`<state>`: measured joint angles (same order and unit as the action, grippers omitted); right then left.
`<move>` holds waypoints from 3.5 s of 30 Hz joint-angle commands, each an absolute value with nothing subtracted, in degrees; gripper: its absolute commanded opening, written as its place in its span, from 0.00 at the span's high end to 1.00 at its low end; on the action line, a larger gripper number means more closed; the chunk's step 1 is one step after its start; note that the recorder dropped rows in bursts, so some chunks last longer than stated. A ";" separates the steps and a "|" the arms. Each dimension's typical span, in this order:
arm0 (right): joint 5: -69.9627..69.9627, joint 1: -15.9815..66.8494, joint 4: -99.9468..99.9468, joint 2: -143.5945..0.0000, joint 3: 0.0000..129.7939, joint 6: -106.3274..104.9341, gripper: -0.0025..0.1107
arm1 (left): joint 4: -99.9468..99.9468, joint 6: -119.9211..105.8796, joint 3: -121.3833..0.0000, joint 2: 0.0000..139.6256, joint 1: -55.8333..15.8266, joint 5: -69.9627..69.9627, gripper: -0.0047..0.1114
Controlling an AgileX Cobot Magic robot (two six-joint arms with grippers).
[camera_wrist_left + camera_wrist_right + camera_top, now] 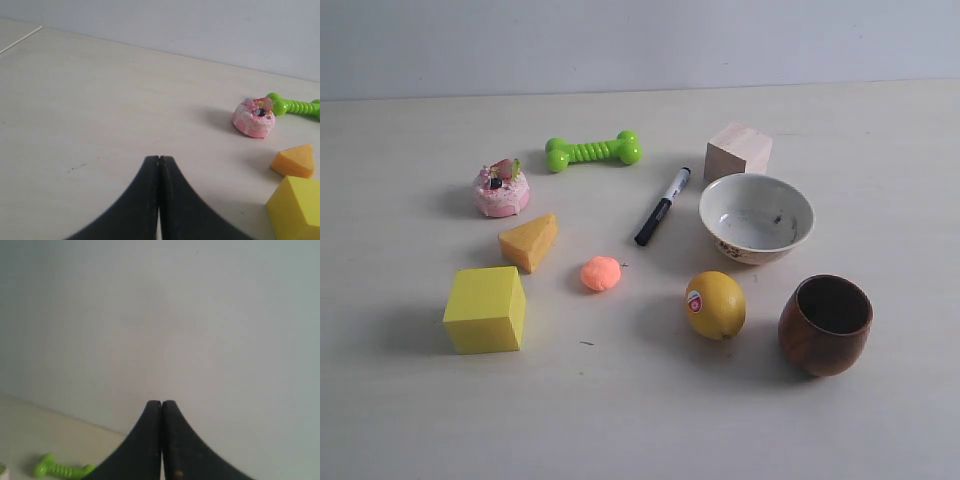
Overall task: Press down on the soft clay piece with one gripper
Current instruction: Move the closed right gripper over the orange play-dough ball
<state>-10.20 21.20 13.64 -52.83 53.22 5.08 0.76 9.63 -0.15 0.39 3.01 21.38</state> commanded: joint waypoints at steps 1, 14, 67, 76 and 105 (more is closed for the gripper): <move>-15.53 26.94 13.90 -63.04 58.60 2.80 0.98 | 0.41 9.46 0.00 0.00 2.73 21.31 0.96; -35.70 31.35 5.85 -86.65 73.57 1.05 0.98 | 0.41 9.46 0.00 0.00 2.73 21.31 0.96; -63.81 41.99 -3.24 -127.40 111.21 -9.85 0.98 | 0.41 9.46 0.00 0.00 2.73 21.31 0.96; -63.91 41.99 -4.13 -127.40 111.21 -10.96 0.98 | 0.41 9.46 0.00 0.00 2.73 21.31 0.96; -69.53 41.99 0.00 -130.95 111.21 -5.01 0.98 | 0.41 9.46 0.00 0.00 2.73 21.31 0.96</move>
<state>-69.31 41.91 -0.55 -130.44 110.81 -7.06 0.76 9.63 -0.15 0.39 3.01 21.38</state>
